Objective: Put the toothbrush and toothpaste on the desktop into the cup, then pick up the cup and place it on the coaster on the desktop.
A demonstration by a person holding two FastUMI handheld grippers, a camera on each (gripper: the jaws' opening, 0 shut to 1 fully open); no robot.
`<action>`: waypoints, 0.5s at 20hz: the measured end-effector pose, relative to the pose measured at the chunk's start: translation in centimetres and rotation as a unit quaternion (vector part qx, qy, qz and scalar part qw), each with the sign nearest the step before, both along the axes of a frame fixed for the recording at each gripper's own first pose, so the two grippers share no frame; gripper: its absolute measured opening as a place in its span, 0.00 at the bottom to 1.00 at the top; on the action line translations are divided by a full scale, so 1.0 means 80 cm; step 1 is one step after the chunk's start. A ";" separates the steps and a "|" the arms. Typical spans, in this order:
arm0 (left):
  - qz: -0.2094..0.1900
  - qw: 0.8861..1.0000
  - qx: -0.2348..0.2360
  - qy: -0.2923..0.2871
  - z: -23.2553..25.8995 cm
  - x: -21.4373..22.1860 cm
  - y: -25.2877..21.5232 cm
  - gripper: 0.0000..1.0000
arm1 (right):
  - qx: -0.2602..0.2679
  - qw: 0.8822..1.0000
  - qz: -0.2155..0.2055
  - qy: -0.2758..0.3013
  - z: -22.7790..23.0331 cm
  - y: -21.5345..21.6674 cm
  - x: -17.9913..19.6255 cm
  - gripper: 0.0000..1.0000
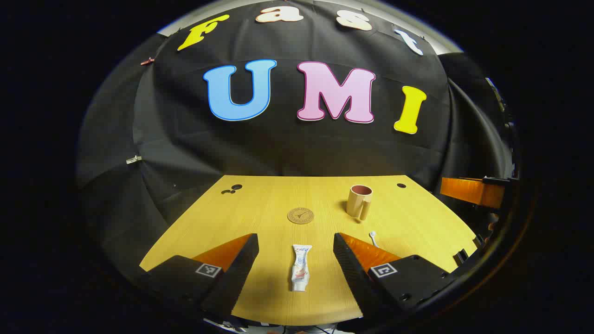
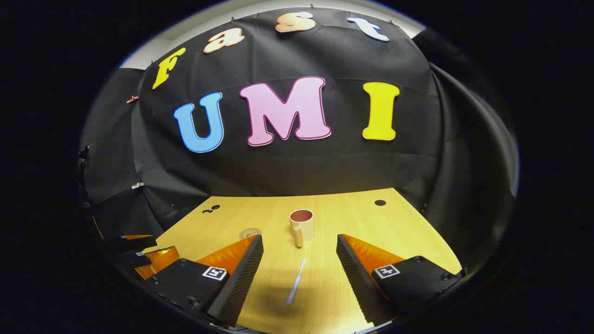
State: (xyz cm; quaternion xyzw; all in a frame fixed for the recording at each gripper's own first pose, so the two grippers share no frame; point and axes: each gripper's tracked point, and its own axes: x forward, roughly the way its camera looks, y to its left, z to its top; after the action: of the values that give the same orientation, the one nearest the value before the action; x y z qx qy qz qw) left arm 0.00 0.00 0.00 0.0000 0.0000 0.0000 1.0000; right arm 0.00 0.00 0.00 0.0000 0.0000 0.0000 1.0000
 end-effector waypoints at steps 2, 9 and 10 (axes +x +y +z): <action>0.004 1.000 -0.002 0.005 -0.004 0.002 0.004 1.00 | 0.003 1.000 -0.002 0.005 -0.003 -0.003 0.003 0.98; 0.003 1.000 -0.015 0.021 -0.013 0.010 0.006 1.00 | 0.010 1.000 -0.006 0.013 -0.006 -0.006 0.010 0.98; 0.005 1.000 -0.018 0.020 -0.012 0.011 0.007 1.00 | 0.013 1.000 -0.005 0.014 -0.007 -0.006 0.011 0.98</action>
State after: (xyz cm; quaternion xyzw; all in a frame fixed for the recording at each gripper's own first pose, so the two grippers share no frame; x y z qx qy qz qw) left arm 0.89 0.55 -0.92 -0.0178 0.0204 0.0054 0.9996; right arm 0.91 -0.47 -0.55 0.0126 0.0142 -0.0050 0.9998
